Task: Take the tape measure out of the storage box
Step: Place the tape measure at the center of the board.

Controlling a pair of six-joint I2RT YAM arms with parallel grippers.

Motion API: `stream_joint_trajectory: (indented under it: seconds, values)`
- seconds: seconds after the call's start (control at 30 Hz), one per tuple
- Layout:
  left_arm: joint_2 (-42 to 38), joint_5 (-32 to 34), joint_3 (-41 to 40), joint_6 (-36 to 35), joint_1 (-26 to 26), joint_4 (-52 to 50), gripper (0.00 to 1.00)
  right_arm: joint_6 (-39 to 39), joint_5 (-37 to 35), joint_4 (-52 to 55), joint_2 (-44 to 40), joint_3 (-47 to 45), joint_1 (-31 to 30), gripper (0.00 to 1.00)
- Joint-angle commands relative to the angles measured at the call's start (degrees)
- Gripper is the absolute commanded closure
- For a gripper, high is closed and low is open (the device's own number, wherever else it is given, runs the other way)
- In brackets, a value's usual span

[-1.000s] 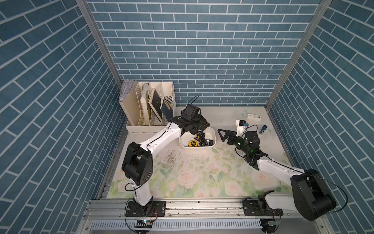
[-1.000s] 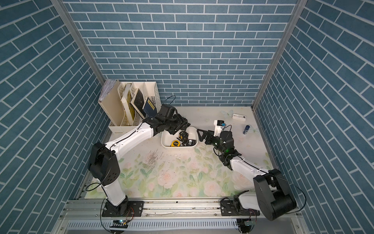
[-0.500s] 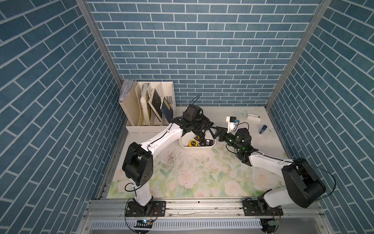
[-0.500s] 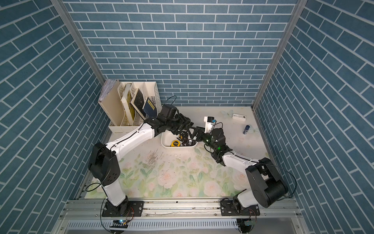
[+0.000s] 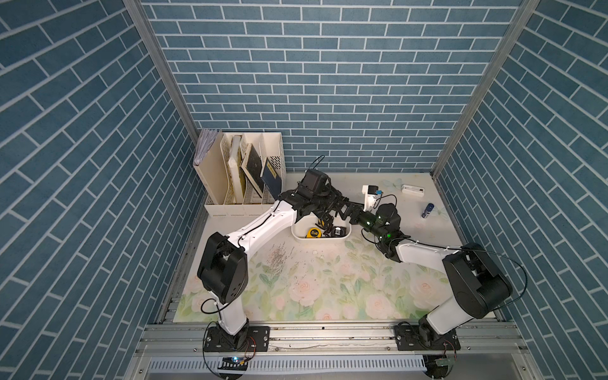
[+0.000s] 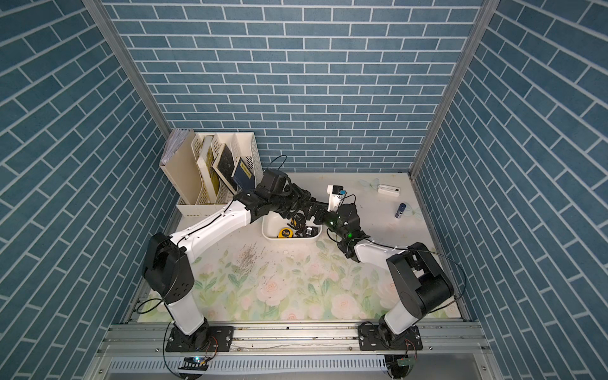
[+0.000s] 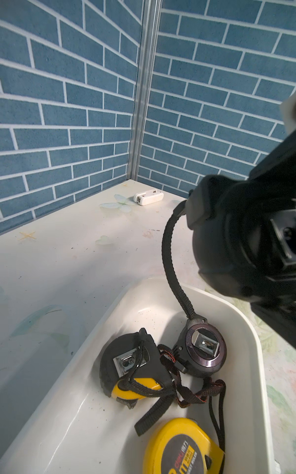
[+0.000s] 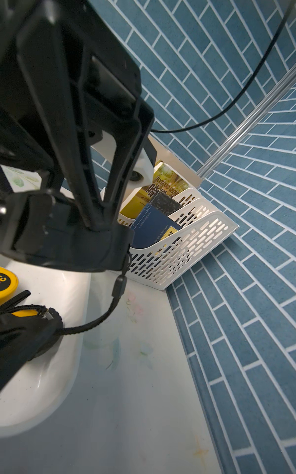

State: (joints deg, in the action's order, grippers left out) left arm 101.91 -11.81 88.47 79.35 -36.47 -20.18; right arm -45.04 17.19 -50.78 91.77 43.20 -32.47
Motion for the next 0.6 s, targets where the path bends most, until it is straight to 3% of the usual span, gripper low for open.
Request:
stream_joint_trajectory:
  seconds: [0.0, 0.4, 0.57]
  values:
    - [-2.32, -0.56, -0.14, 0.28, -0.37, 2.6, 1.0, -1.33, -0.05, -3.16, 1.68, 2.14, -0.26, 0.12]
    - [-2.25, -1.54, -1.1, 0.45, -0.8, 4.1, 1.0, -2.32, 0.21, -4.19, 5.43, 5.05, -1.37, 0.18]
    - [-2.33, -1.76, -1.2, 0.45, -0.8, 4.34, 1.0, -2.59, 0.08, -4.53, 6.2, 5.31, -1.4, 0.31]
